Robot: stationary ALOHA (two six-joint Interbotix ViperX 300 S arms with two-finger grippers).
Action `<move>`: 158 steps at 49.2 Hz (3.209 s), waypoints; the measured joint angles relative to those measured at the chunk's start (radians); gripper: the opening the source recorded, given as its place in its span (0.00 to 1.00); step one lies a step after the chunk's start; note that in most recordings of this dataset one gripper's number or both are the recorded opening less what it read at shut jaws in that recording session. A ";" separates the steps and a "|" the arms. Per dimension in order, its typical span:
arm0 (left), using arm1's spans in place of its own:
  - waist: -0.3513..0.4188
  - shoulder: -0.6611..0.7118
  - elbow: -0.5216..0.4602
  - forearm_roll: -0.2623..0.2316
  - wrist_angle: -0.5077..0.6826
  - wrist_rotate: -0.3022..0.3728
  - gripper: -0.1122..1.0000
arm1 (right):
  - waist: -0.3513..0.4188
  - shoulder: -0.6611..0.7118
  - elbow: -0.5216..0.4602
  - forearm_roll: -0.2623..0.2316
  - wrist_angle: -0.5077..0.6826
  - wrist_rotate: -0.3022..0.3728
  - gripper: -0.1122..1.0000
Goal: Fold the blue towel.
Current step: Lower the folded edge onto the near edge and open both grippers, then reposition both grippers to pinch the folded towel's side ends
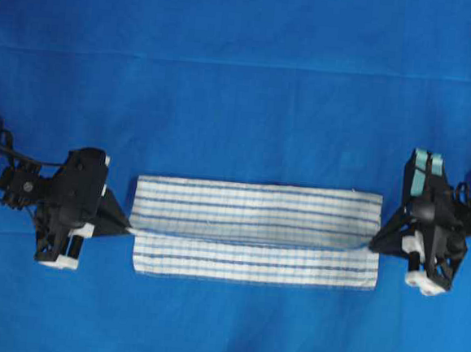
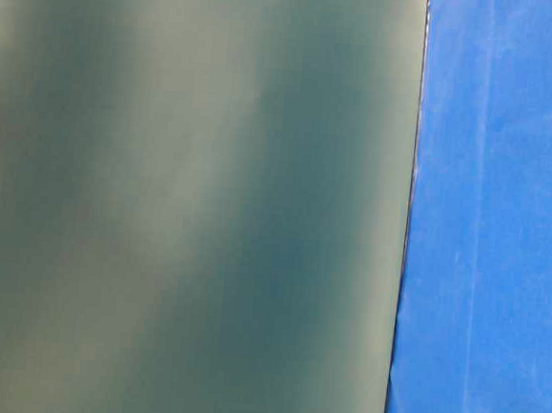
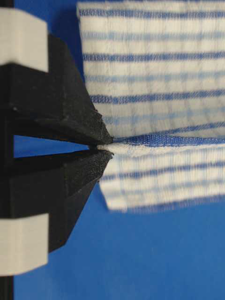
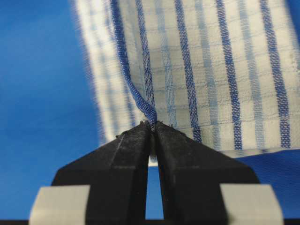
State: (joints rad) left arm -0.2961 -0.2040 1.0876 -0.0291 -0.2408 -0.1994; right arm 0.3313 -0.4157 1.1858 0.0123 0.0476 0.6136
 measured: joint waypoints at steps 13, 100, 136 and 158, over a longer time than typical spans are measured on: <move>-0.043 0.015 -0.015 0.000 -0.020 0.000 0.13 | 0.044 0.018 -0.018 0.002 -0.002 0.029 0.16; 0.186 0.110 -0.087 0.000 0.084 0.083 0.71 | -0.224 0.052 -0.081 -0.215 0.267 0.028 0.66; 0.218 0.213 -0.095 0.002 0.069 0.072 0.50 | -0.239 0.170 -0.083 -0.215 0.204 0.020 0.36; 0.215 0.212 -0.097 0.002 0.103 0.075 0.12 | -0.224 0.150 -0.072 -0.215 0.160 0.015 0.13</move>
State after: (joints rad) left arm -0.0813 0.0077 0.9910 -0.0276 -0.1381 -0.1243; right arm 0.1074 -0.2654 1.1137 -0.2025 0.2071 0.6289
